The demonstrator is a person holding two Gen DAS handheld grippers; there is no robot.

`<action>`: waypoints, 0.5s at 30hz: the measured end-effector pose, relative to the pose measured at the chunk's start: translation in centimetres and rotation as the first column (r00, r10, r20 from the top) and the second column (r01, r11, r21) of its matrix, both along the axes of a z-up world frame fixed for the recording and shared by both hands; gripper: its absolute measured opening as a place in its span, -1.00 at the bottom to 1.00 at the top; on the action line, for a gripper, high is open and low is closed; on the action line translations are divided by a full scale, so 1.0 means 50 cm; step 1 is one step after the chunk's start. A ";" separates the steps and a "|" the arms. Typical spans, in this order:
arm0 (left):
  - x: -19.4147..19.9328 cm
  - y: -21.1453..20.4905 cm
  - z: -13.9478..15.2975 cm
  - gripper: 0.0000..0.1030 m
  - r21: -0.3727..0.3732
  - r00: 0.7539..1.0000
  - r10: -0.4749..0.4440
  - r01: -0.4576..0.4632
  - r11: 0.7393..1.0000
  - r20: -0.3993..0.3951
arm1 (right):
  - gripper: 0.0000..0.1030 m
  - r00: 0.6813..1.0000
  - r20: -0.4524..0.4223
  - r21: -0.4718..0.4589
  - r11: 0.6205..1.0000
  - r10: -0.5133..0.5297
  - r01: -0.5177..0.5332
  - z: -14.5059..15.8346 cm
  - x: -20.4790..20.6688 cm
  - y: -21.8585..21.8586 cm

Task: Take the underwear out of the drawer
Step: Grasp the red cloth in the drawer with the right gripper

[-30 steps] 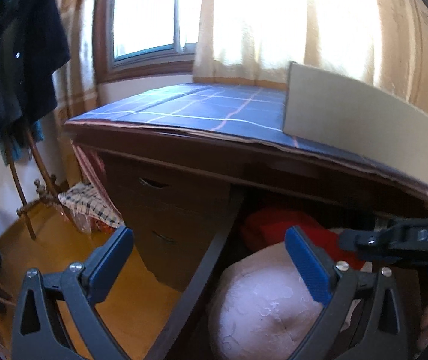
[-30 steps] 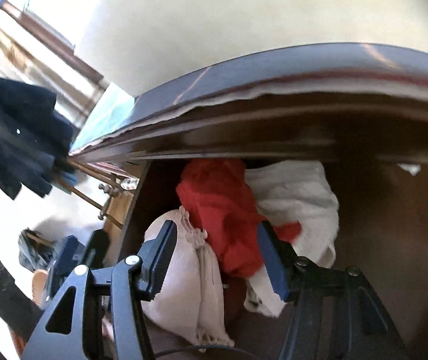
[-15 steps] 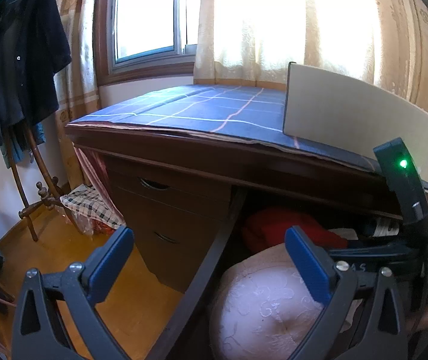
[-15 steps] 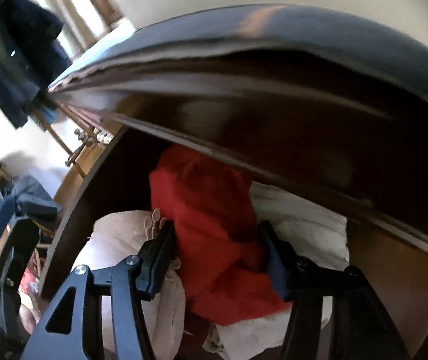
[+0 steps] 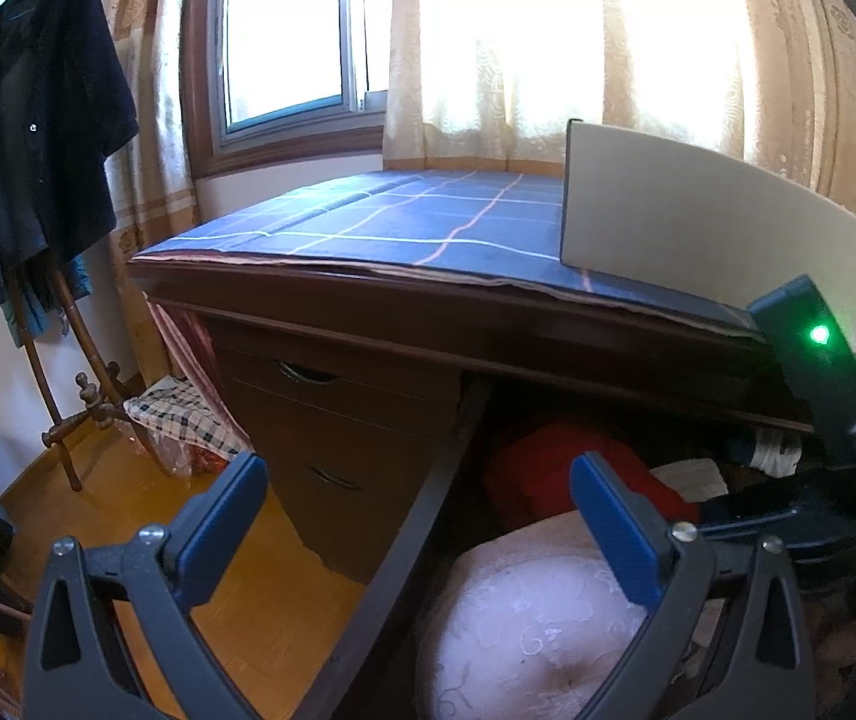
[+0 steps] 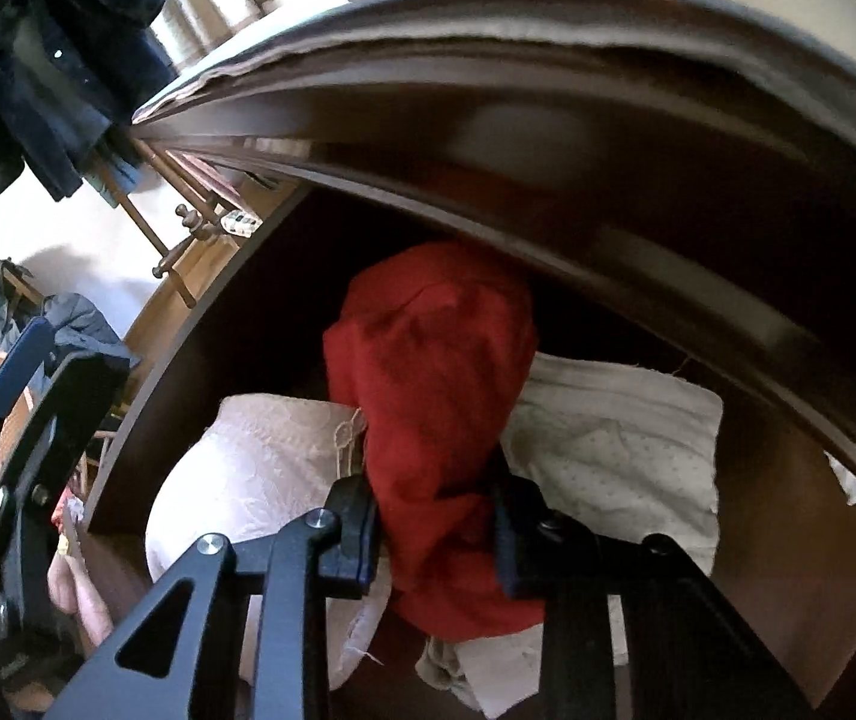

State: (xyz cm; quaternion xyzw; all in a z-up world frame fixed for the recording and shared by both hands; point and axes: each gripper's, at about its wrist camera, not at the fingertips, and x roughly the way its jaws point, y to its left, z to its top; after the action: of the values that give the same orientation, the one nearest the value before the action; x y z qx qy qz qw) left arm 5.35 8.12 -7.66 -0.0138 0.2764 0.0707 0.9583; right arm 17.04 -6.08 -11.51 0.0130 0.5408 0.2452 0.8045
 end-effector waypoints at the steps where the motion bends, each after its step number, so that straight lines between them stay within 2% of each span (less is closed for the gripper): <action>1: 0.000 -0.001 0.000 0.99 0.003 1.000 0.000 0.000 1.000 0.001 | -0.31 1.000 -0.005 0.008 1.000 -0.006 0.006 -0.003 0.001 -0.003; 5: 0.001 -0.005 -0.002 0.99 0.015 1.000 -0.003 0.003 1.000 0.000 | -0.29 1.000 0.015 0.005 1.000 -0.014 0.014 -0.003 -0.002 -0.006; 7: -0.001 -0.007 -0.002 0.99 0.021 1.000 -0.002 0.002 1.000 0.005 | -0.43 1.000 0.027 0.013 1.000 -0.011 0.010 0.008 -0.014 -0.008; 10: -0.003 -0.009 -0.001 0.99 0.033 1.000 0.000 0.000 0.999 0.008 | -0.50 0.996 0.087 0.000 1.000 -0.014 0.014 0.034 -0.041 -0.015; 15: -0.003 -0.011 0.000 0.99 0.043 1.000 0.000 0.000 0.999 0.008 | -0.50 0.985 0.142 0.047 0.995 -0.094 0.088 0.080 -0.085 -0.055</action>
State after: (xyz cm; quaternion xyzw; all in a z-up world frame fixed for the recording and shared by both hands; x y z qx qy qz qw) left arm 5.19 7.58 -7.65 0.0064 0.2710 0.0764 0.9595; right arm 12.78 -8.85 -7.52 0.0362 0.4749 0.2193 0.8515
